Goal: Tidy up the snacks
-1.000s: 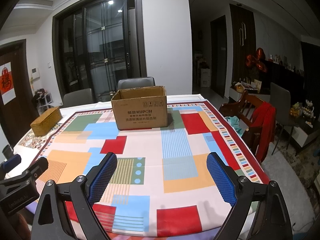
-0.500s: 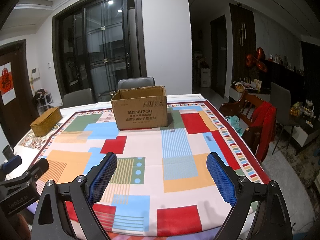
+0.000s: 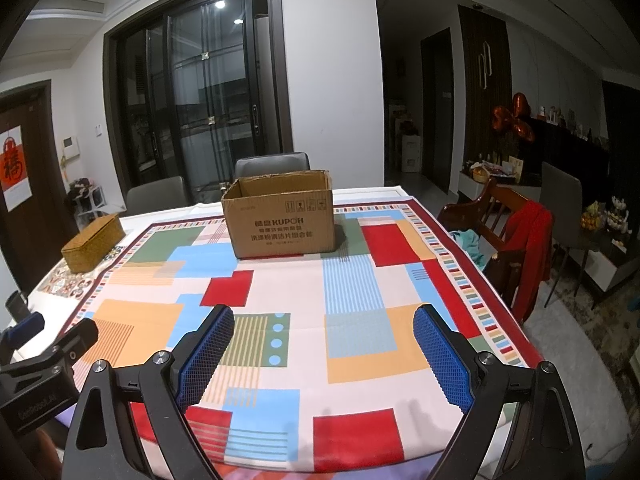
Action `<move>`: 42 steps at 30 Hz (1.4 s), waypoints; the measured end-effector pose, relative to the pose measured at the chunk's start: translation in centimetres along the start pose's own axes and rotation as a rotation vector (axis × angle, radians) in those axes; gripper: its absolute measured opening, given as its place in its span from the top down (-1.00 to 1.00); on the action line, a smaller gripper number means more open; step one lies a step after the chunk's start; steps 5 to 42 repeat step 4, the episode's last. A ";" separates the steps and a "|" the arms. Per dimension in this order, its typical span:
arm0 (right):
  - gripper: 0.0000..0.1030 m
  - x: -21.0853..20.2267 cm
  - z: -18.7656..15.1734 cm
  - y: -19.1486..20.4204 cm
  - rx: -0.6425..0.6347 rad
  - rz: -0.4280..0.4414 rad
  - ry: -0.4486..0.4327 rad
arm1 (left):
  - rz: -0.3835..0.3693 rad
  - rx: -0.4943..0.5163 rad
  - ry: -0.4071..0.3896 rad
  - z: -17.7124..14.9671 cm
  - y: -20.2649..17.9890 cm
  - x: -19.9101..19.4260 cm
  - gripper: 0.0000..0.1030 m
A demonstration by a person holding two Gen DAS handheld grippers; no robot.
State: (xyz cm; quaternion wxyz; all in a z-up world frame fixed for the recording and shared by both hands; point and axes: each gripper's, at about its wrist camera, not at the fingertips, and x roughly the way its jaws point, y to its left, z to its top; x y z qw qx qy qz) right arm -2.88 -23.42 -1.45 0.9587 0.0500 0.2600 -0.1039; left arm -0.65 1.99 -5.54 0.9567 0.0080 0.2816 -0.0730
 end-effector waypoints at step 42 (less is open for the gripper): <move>-0.79 0.0 0.0 0.0 -0.001 -0.002 0.000 | 0.002 0.001 0.001 0.0 0.0 0.0 -0.99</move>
